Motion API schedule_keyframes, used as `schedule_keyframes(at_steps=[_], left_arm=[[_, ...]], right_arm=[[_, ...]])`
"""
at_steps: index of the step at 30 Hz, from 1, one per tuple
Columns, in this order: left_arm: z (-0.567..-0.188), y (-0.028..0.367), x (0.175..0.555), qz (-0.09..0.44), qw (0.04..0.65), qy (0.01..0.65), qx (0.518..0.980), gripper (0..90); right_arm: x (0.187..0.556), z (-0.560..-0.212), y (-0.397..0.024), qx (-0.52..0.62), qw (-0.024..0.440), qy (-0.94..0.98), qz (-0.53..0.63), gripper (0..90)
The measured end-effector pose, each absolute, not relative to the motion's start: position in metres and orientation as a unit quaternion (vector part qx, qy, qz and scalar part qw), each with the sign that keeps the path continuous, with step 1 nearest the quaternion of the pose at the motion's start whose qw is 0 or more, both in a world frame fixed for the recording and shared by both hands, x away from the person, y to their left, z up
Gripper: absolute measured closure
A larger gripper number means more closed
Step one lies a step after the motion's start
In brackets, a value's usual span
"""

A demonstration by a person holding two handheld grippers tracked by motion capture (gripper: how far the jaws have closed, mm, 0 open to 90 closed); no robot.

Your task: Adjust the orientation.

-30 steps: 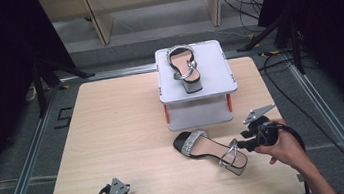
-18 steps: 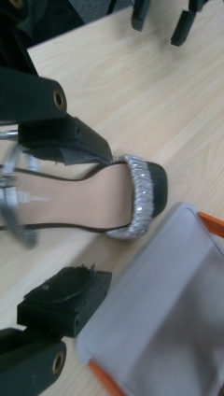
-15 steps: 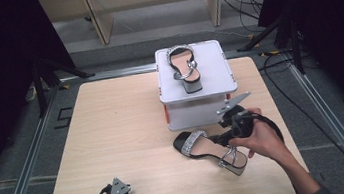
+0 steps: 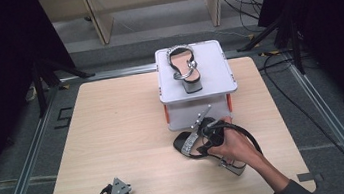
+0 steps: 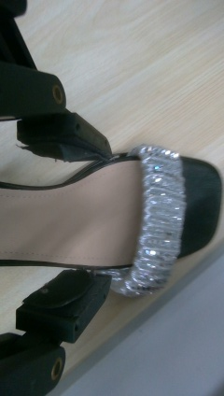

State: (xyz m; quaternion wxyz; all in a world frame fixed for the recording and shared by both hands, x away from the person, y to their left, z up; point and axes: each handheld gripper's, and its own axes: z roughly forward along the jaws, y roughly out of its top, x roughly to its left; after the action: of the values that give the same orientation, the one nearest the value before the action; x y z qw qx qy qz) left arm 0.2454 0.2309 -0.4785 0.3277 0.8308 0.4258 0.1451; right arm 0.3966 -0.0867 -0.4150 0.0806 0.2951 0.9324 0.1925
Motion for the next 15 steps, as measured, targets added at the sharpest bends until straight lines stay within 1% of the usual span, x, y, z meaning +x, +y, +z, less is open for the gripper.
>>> schedule_keyframes(at_steps=[6,8,10,11,15], left_arm=[[-0.478,0.231,0.245,0.145,0.327,0.426,0.831,21.9],[-0.48,0.228,0.245,0.152,0.337,0.437,0.82,22.0],[-0.479,0.231,0.245,0.149,0.328,0.426,0.83,22.0],[-0.48,0.229,0.245,0.151,0.334,0.434,0.823,22.0],[-0.479,0.23,0.245,0.148,0.335,0.432,0.824,22.1]], right_arm=[[0.394,-0.427,-0.098,0.303,0.068,0.933,0.181,35.2],[0.392,-0.429,-0.104,0.311,0.067,0.931,0.178,35.2],[0.391,-0.431,-0.109,0.316,0.064,0.93,0.177,35.1],[0.39,-0.432,-0.112,0.32,0.063,0.929,0.176,35.1],[0.389,-0.436,-0.117,0.322,0.057,0.929,0.175,33.4]])
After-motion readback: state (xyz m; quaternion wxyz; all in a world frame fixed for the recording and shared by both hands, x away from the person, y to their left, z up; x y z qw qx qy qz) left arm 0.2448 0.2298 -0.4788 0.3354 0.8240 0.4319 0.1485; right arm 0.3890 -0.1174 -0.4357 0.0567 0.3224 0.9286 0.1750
